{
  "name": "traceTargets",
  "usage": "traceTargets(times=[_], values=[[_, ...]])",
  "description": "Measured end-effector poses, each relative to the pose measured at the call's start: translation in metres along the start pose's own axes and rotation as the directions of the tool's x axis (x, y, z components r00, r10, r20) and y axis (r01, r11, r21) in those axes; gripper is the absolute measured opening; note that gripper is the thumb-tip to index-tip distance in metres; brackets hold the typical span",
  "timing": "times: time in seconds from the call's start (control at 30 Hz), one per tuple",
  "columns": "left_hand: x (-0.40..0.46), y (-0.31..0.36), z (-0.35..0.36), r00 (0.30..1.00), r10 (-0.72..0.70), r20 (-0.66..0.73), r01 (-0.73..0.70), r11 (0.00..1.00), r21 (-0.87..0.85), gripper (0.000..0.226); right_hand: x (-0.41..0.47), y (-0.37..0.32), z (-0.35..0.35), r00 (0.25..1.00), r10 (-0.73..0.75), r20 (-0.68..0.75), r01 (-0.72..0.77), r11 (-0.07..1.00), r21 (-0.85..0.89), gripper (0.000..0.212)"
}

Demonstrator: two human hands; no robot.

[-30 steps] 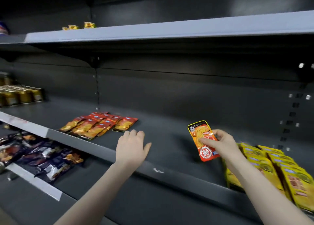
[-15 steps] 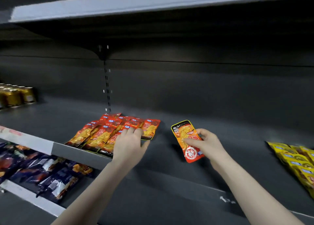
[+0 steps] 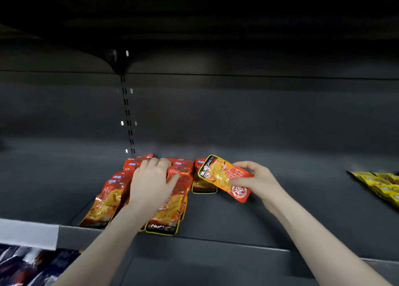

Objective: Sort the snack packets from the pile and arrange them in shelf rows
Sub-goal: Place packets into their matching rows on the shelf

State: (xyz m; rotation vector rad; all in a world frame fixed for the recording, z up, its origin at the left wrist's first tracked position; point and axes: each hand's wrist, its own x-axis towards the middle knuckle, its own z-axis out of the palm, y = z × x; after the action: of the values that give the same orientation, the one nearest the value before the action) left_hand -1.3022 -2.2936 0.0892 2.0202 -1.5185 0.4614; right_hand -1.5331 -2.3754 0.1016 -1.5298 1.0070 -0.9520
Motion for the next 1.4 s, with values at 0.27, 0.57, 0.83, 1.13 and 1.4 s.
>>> traceTargets(times=[0.27, 0.57, 0.83, 1.13, 1.4], values=[[-0.001, -0.030, 0.005, 0.997, 0.073, -0.019, -0.074, 0.991, -0.114, 0.032, -0.006, -0.001, 0.022, 0.988, 0.051, -0.143, -0.037, 0.995, 0.098, 0.021], [0.000, -0.030, 0.015, 0.987, 0.162, -0.008, -0.162, 0.986, -0.027, 0.028, 0.022, -0.009, 0.027, 0.992, 0.063, -0.112, -0.067, 0.997, -0.033, 0.007], [-0.011, -0.030, 0.020, 0.979, 0.193, -0.070, -0.190, 0.981, 0.045, 0.032, 0.047, -0.016, 0.038, 0.984, 0.151, 0.096, -0.134, 0.977, -0.164, 0.019], [-0.013, -0.031, 0.023, 0.985, 0.146, -0.089, -0.150, 0.988, -0.032, 0.029, 0.055, 0.020, 0.052, 0.996, -0.077, -0.049, 0.057, 0.943, -0.328, 0.042], [-0.013, -0.031, 0.023, 0.990, 0.116, -0.077, -0.123, 0.989, -0.088, 0.027, 0.058, 0.022, 0.056, 0.984, -0.176, -0.030, 0.143, 0.878, -0.456, 0.039]])
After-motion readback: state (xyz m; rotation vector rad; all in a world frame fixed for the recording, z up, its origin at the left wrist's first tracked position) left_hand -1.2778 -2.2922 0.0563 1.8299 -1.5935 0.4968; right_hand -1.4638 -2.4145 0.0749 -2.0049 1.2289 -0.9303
